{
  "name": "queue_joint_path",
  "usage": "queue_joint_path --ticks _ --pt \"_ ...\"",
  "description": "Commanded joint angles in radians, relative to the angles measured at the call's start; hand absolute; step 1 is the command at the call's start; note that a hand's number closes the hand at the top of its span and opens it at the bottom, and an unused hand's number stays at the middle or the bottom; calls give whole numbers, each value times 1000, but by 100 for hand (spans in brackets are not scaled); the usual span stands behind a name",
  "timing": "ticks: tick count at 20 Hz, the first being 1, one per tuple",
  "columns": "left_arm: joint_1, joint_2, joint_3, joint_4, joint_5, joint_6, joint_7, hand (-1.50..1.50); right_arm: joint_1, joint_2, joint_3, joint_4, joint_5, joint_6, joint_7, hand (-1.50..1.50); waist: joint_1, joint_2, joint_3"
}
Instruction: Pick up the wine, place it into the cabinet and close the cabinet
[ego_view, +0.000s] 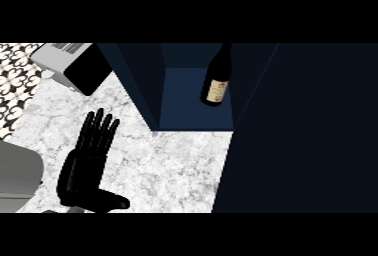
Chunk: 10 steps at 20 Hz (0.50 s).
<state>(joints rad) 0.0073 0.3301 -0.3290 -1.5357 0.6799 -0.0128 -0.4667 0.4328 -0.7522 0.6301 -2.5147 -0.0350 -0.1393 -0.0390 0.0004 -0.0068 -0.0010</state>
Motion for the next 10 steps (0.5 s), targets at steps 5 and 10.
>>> queue_joint_path --ticks 5,10 --pt "35 103 126 6 53 -91 0 -150 -40 6 129 -232 -1 36 148 150 0 5 -2" --pt "60 168 198 -9 99 -154 14 -150 -108 49 143 -231 -4 16 211 150 8 6 -3"
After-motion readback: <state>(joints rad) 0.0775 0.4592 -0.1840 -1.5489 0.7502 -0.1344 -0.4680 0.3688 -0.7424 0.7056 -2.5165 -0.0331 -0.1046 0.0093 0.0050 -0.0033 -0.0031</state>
